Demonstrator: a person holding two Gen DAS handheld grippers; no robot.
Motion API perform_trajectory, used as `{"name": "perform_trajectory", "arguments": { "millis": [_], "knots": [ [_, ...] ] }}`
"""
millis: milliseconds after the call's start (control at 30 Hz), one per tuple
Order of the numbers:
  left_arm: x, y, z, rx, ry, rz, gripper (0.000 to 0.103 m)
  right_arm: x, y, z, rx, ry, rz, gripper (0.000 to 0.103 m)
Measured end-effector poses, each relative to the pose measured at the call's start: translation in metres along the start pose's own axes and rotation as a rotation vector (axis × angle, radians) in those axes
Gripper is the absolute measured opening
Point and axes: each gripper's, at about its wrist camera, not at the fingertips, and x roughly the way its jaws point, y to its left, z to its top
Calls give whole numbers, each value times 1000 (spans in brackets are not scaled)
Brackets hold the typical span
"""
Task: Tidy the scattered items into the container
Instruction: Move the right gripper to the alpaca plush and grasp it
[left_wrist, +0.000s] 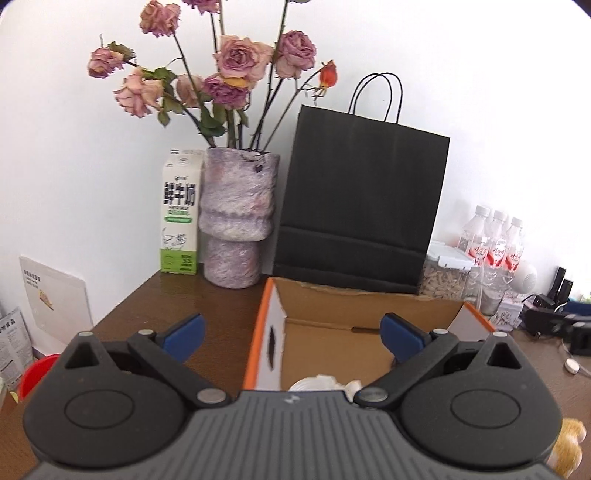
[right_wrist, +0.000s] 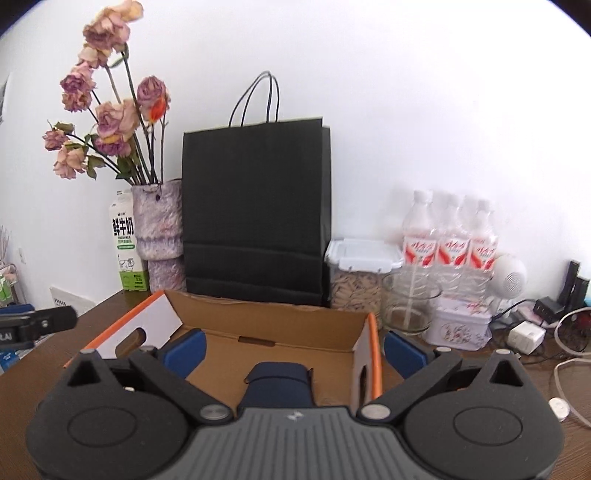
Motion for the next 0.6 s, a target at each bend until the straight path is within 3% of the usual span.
{"name": "perform_trajectory", "arguments": {
  "millis": [167,333,600],
  "knots": [
    [-14,20,-22,28,50,14,103,-22,-20,-19,-2,24,-20,103],
    [-20,38,-40,-12,115,22,103,-36,-30,-49,11,83,-35,103],
    [-37,33,-63,9,141,26,103,-52,-35,-92,39,160,-43,103]
  ]
}}
